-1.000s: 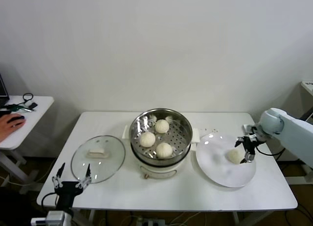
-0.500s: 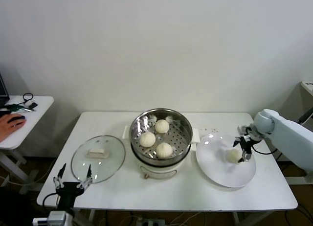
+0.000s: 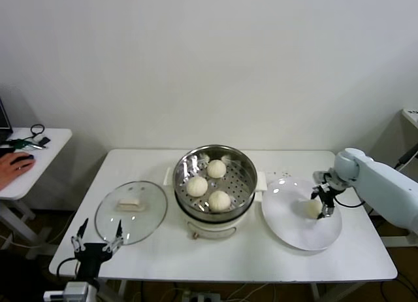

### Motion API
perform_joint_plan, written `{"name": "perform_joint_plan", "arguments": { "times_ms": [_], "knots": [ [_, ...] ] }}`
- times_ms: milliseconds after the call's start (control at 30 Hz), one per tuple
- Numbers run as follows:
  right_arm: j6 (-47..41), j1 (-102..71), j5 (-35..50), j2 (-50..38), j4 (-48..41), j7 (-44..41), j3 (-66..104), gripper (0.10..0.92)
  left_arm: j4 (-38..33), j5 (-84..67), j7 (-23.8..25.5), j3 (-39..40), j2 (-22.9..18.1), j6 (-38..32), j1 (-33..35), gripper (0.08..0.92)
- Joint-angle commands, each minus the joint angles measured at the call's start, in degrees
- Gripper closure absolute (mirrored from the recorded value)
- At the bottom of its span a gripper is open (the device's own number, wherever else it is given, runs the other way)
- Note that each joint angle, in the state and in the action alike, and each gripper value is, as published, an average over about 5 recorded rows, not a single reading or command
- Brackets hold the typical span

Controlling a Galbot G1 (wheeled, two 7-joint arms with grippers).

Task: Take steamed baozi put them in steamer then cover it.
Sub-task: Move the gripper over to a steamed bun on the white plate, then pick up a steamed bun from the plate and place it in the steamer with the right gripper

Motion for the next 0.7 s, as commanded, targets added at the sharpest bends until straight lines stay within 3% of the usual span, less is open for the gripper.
{"name": "perform_joint_plan", "arguments": {
  "times_ms": [33, 367, 700],
  "knots": [
    [-0.3, 0.7, 1.0, 0.5, -0.3, 0.2, -0.5, 0.324, -0.3, 0.4, -0.1, 0.2, 0.2, 0.1, 0.1, 0.177],
    [-5.0, 19.7, 18.7, -1.0, 6.3, 1.9, -16.1, 0.346, -1.1, 0.5, -0.1, 0.7, 0.4, 0.2, 1.2, 0.177],
    [-9.2, 39.3, 36.0, 4.9, 12.3, 3.4, -31.8, 0.347, -1.3, 1.2, 0.0, 2.1, 0.5, 0.2, 0.9, 0.177]
  ]
}}
